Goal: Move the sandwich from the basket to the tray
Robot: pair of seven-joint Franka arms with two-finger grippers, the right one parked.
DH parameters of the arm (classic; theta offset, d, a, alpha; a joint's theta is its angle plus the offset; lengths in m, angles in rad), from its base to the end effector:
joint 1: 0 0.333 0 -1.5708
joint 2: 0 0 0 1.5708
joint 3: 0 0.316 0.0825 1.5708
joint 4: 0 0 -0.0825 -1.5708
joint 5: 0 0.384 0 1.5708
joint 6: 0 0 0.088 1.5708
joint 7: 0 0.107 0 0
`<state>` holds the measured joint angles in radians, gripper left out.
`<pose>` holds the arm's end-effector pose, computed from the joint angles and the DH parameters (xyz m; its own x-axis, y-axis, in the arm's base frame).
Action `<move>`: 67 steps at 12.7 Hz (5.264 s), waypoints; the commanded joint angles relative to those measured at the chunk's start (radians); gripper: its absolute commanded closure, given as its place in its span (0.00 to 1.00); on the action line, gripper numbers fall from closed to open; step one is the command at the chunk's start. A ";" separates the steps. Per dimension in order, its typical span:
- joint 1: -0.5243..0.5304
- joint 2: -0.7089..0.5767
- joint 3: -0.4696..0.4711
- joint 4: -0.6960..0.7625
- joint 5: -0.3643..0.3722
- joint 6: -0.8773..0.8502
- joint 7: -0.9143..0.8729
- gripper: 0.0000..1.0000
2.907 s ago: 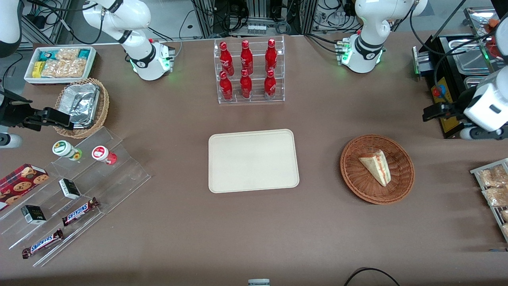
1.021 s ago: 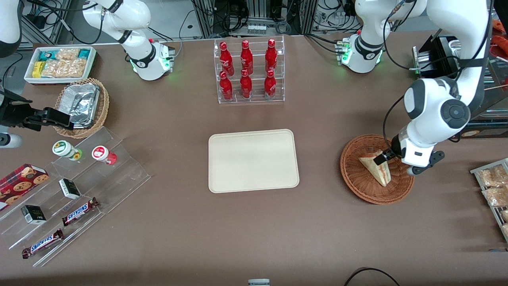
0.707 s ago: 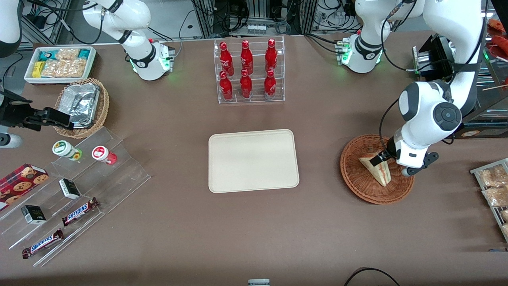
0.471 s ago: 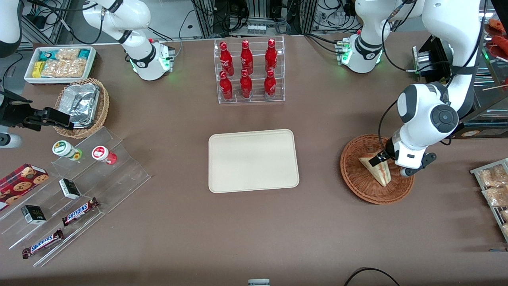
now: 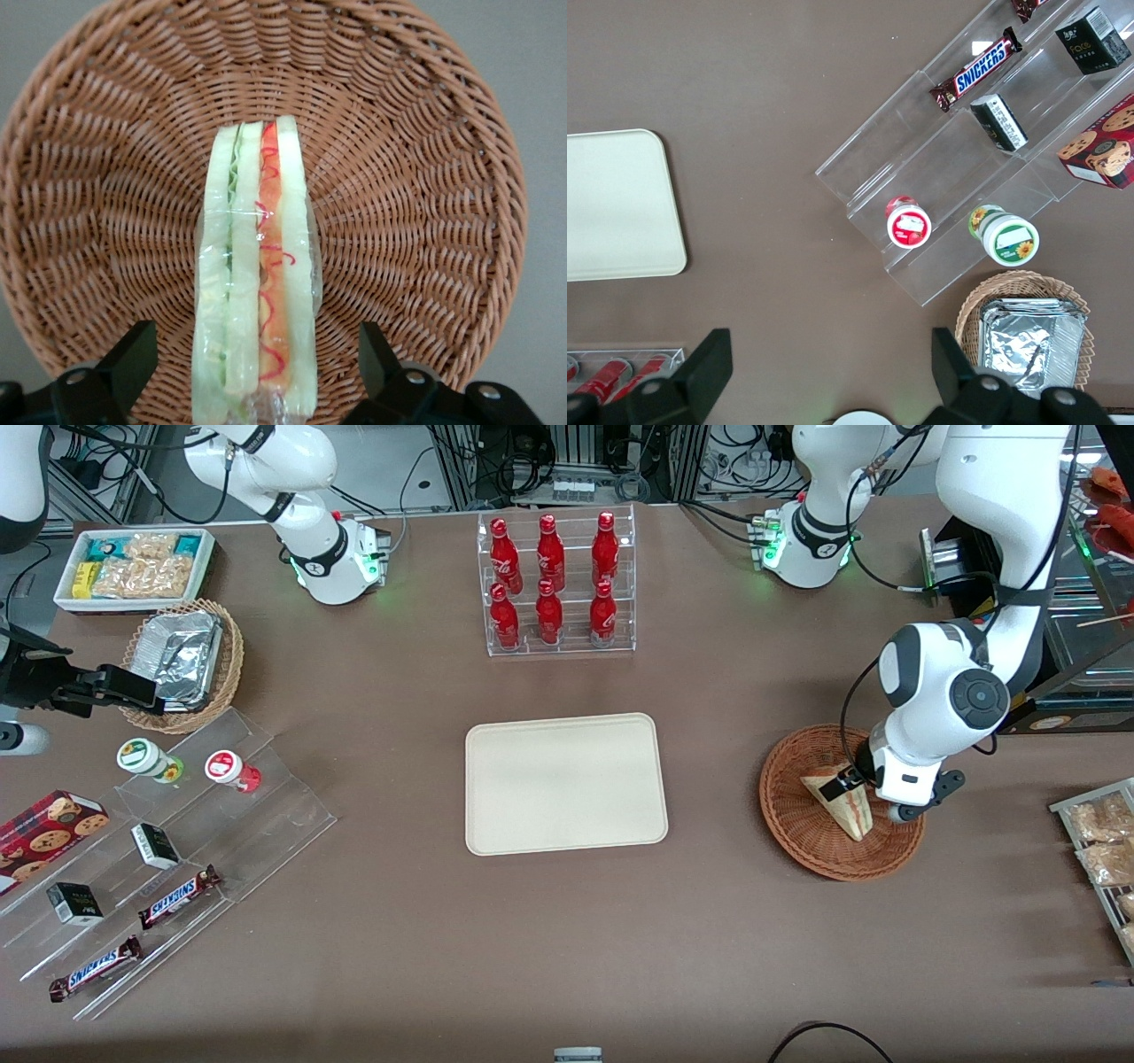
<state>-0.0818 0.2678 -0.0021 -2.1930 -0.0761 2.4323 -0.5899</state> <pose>0.5519 -0.0466 0.2600 0.8440 0.5338 -0.0518 0.5354 -0.8443 0.0236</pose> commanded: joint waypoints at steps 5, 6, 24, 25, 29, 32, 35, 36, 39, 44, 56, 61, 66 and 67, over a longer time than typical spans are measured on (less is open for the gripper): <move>0.004 -0.041 -0.001 -0.019 -0.030 -0.040 0.005 1.00; 0.002 -0.064 -0.001 -0.014 -0.028 -0.073 0.008 1.00; -0.504 0.074 -0.021 0.335 -0.016 -0.328 -0.158 1.00; -0.527 0.109 -0.021 0.375 -0.017 -0.328 -0.181 1.00; -0.614 0.307 -0.021 0.612 -0.024 -0.332 -0.252 1.00; -0.651 0.450 -0.021 0.822 -0.027 -0.416 -0.306 1.00; -0.655 0.611 -0.022 1.085 -0.028 -0.570 -0.303 1.00; -0.655 0.640 -0.028 1.123 -0.028 -0.588 -0.303 1.00; -0.655 0.669 -0.053 1.141 -0.028 -0.570 -0.301 1.00; -0.661 0.683 -0.062 1.145 -0.028 -0.541 -0.311 1.00; -0.673 0.693 -0.062 1.136 -0.021 -0.495 -0.396 0.00; -0.667 0.619 -0.059 1.139 -0.021 -0.576 -0.392 0.00; -0.627 0.495 -0.056 1.138 -0.019 -0.734 -0.256 0.00; -0.612 0.467 -0.055 1.133 -0.016 -0.774 -0.182 0.00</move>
<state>-0.7160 0.7890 -0.0620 -1.0370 -0.0933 1.7161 -0.8662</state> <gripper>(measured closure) 0.000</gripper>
